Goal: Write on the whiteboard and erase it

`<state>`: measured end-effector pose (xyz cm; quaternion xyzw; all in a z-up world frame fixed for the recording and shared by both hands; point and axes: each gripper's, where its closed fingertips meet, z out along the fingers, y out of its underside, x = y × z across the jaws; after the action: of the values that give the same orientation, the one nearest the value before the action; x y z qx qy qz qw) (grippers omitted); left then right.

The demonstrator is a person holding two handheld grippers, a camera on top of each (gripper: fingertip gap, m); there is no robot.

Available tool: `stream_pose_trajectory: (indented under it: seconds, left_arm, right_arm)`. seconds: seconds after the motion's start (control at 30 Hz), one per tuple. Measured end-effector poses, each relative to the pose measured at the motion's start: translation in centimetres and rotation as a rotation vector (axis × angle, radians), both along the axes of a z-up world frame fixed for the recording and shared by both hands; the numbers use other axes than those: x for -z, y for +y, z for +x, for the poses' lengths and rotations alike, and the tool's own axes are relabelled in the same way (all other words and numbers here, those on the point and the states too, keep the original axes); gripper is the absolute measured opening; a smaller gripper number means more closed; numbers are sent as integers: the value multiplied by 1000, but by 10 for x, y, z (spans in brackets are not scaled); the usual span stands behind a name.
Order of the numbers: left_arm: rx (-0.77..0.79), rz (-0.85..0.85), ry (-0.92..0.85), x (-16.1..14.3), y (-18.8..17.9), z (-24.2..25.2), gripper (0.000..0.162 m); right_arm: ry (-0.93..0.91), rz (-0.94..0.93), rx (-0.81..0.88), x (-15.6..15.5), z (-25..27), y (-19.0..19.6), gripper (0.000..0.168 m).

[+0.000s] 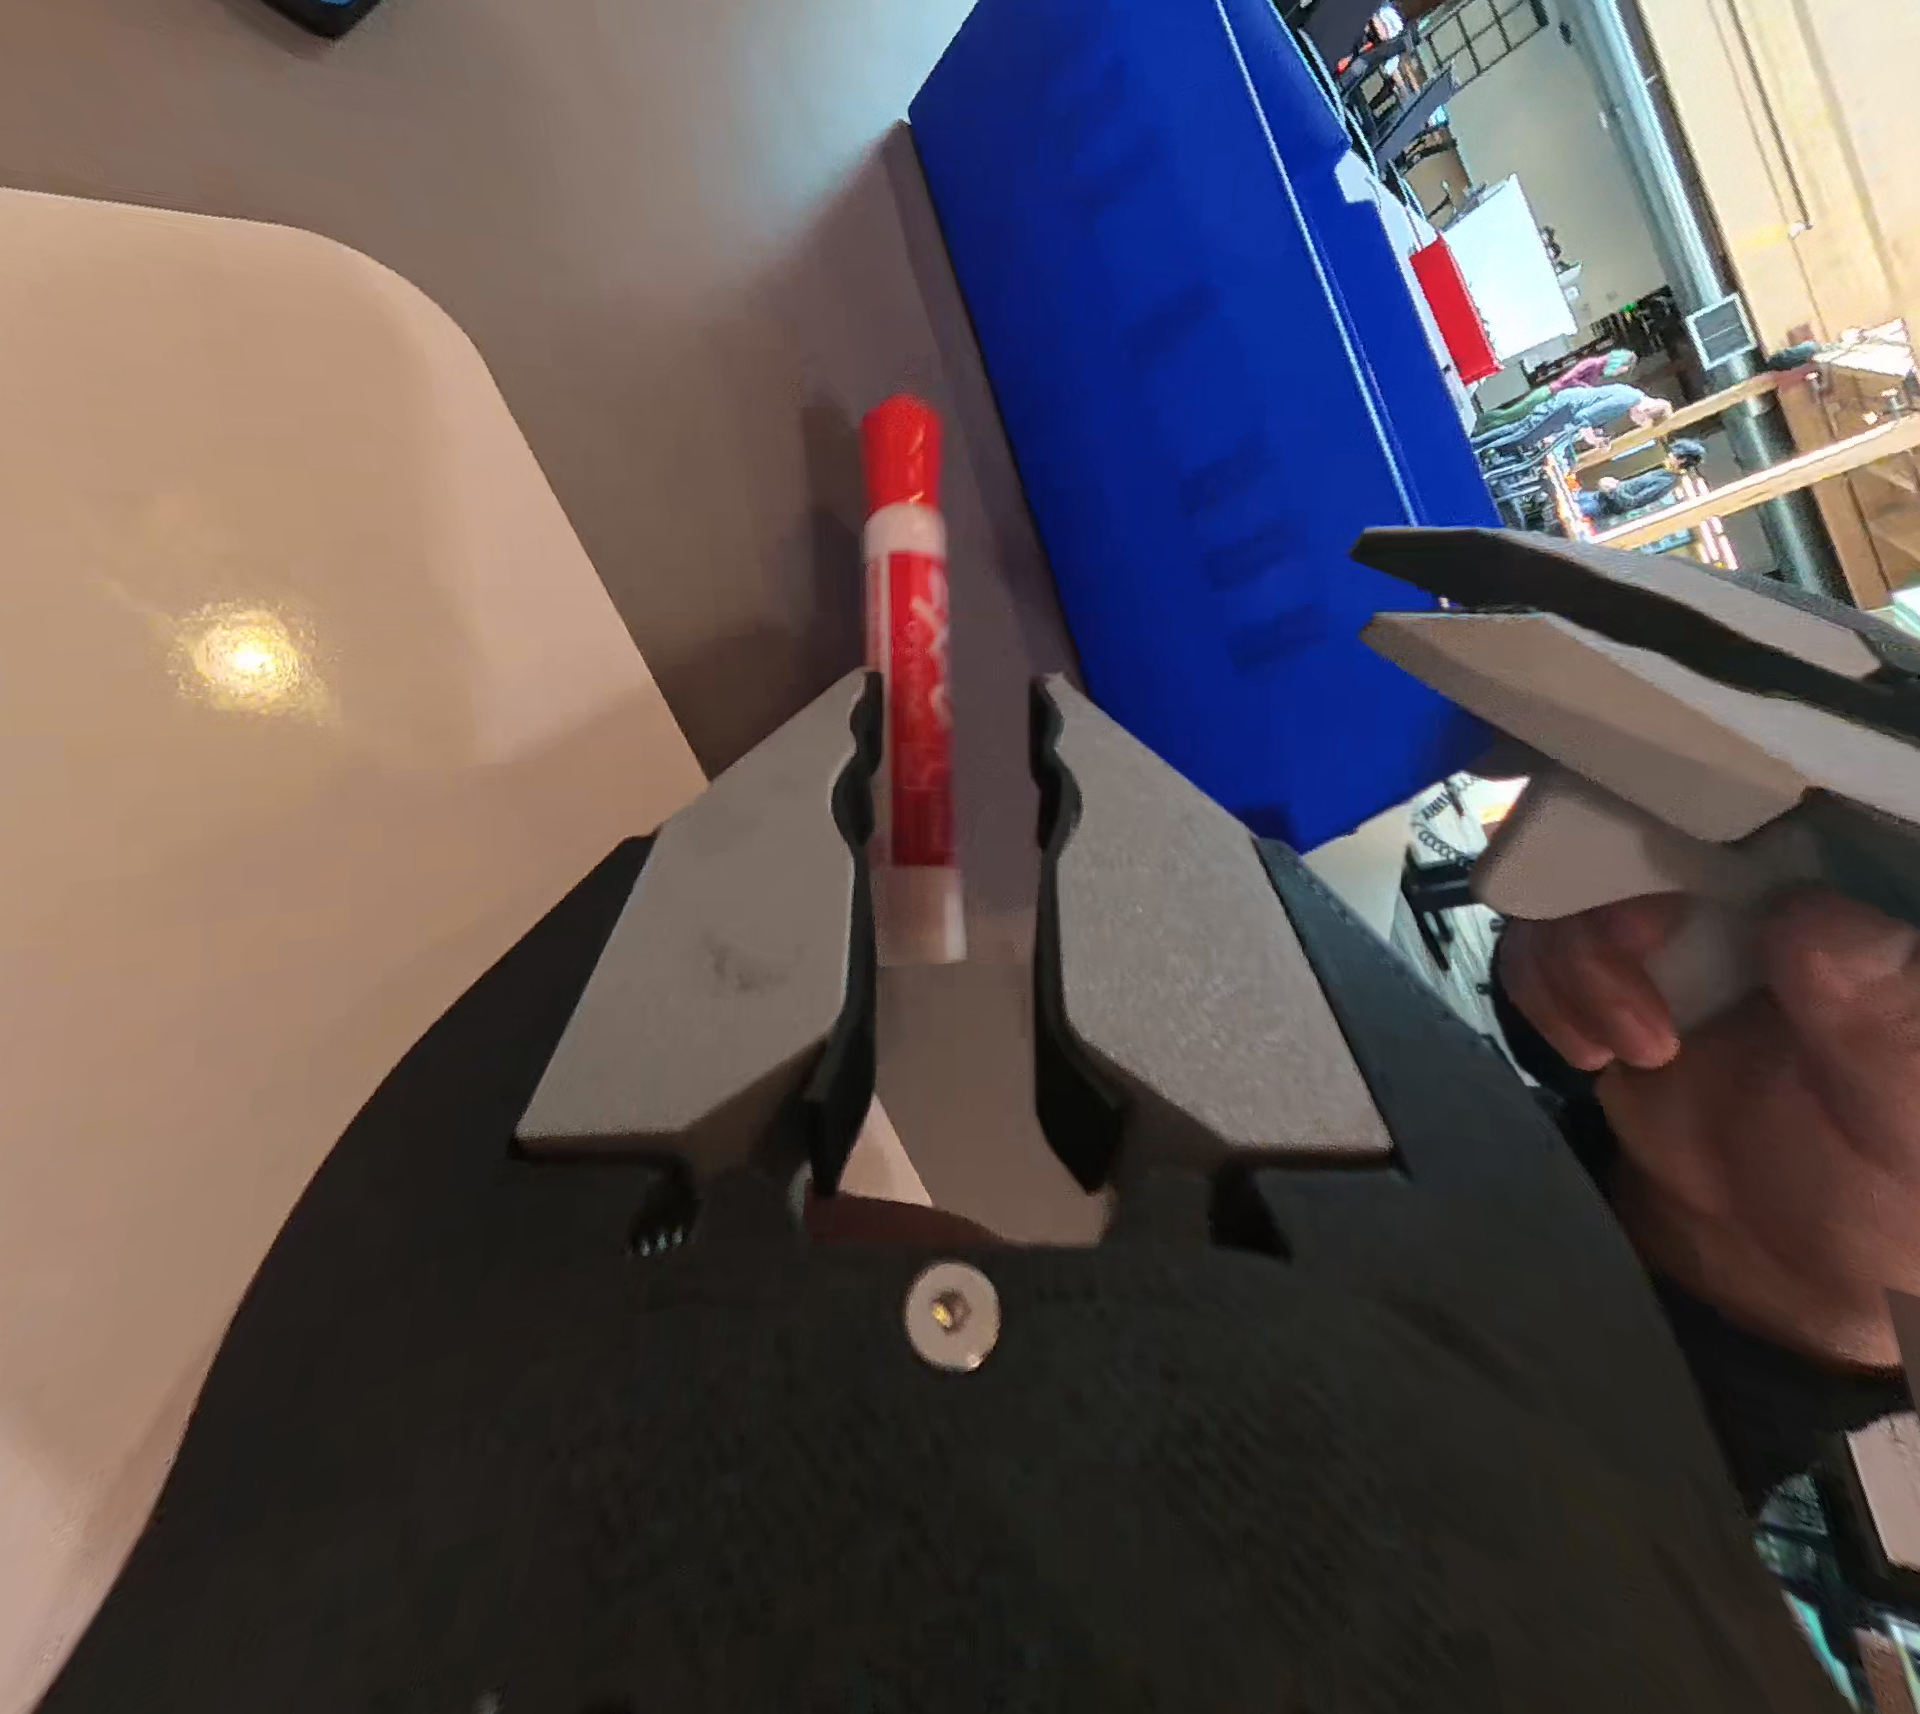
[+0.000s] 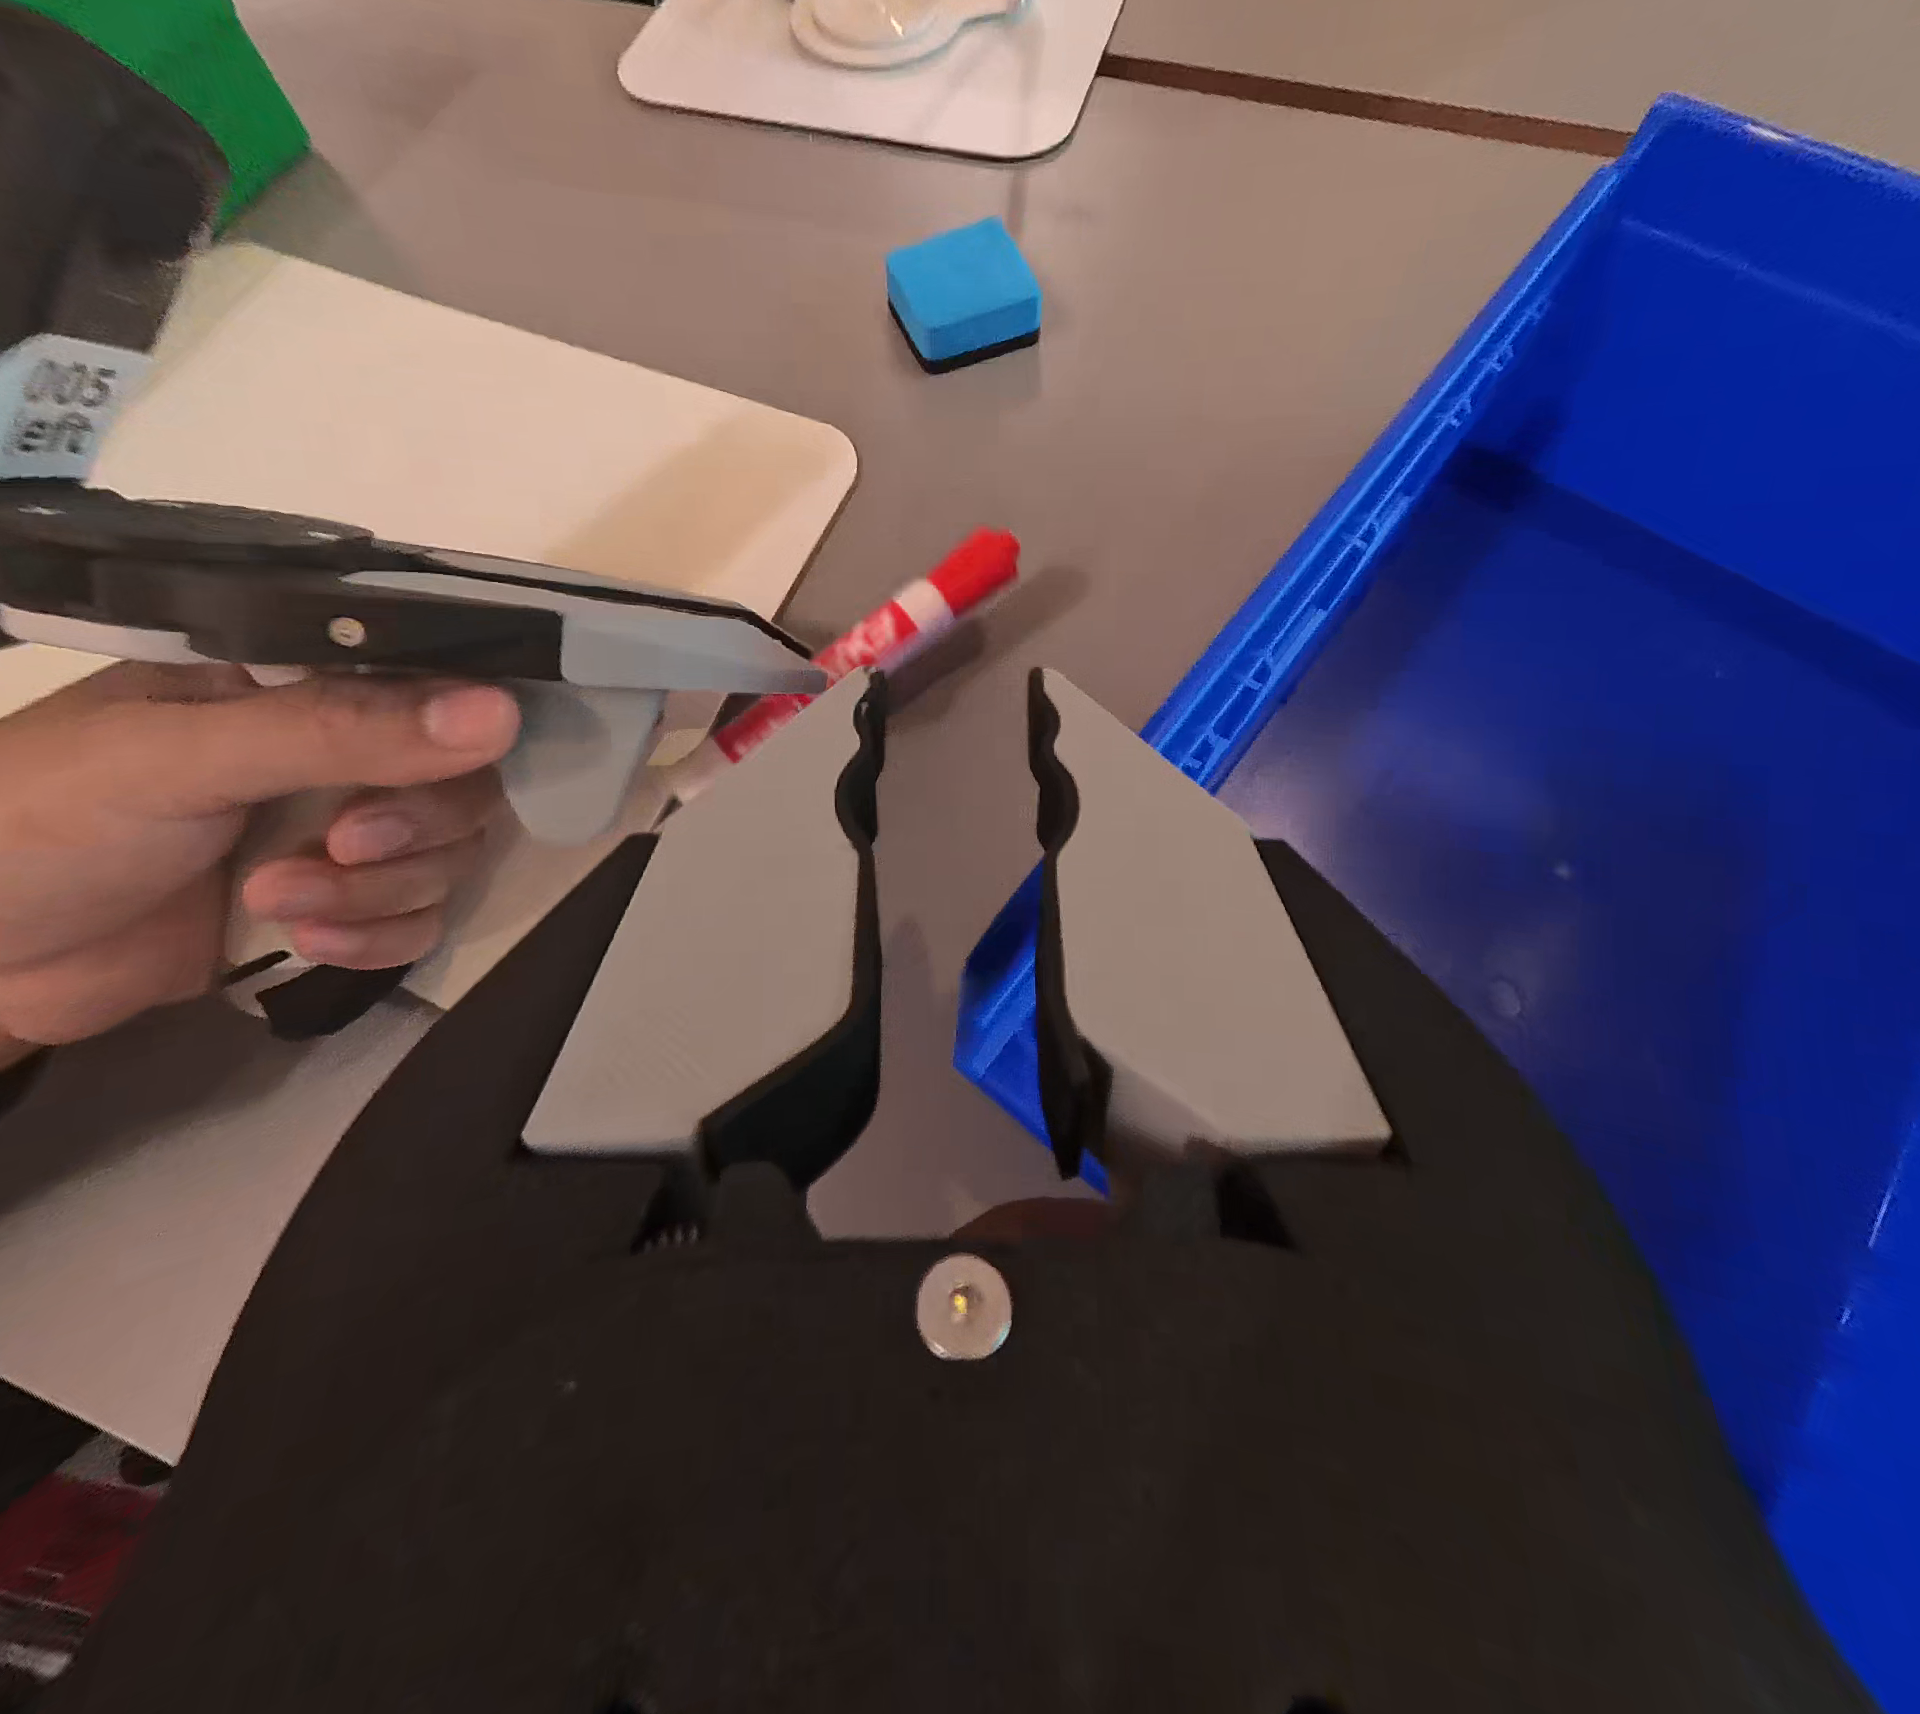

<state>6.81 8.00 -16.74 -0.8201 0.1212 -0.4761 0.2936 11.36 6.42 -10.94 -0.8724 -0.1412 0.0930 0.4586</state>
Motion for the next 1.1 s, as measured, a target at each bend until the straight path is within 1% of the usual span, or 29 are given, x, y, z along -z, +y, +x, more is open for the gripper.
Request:
stream_pose_trajectory:
  seconds: [0.07,0.17,0.23,0.27,0.3,0.37,0.4,0.43,0.5,0.63,0.67,0.73,0.8,0.83,0.87,0.93,0.97,1.03,1.1]
  left_arm:
    - [3,-9,3,0,-4,1,31]
    - [13,-11,7,1,-12,2,31]
    - [28,-1,5,-1,-17,1,31]
    - [35,13,9,-3,-19,0,28]
    - [43,27,17,-3,-22,-2,27]
    - [85,39,41,-3,-30,-2,21]
    - [100,46,50,-3,-34,-1,15]
    - [112,58,59,-3,-37,0,0]
    - [125,58,96,1,-41,4,0]
    - [205,1,43,2,-64,21,0]
    - [200,6,28,-2,-66,23,0]
    - [123,114,8,-22,-51,13,0]
    - [55,214,101,-32,-26,-6,0]
    - [75,224,152,-30,-19,-12,0]
    - [109,232,224,-23,-13,-18,0]
    - [110,316,439,-4,7,-35,0]
    - [132,345,534,6,11,-39,0]
    - [226,339,605,21,0,-34,0]
    - [307,327,623,31,-15,-23,0]
  right_arm:
    - [-16,7,-4,0,-2,1,24]
    - [-11,12,-13,-2,-6,1,24]
    - [-17,-35,-24,5,-7,-3,24]
    - [-29,-56,-20,9,-5,-5,26]
    - [-37,-51,-16,8,-4,-5,21]
    - [-34,-67,-19,8,-5,-7,21]
    - [-39,-66,-23,8,-6,-8,20]
    - [-49,-58,-22,6,-5,-8,20]
    - [-62,-38,-11,3,-4,-7,21]
    - [-59,-26,-10,-1,-3,-9,21]
    - [-60,-21,-7,-3,-2,-9,22]
    - [-51,-5,-3,-7,0,-9,22]
    - [-38,13,-2,-12,1,-10,22]
    - [-35,20,-2,-14,1,-10,22]
    - [-35,24,-3,-15,1,-10,22]
    - [-40,30,-7,-16,-1,-10,22]
    - [-44,32,-10,-16,-2,-10,22]
    - [-52,35,-11,-17,-2,-10,22]
    - [-50,39,-9,-19,-1,-10,22]
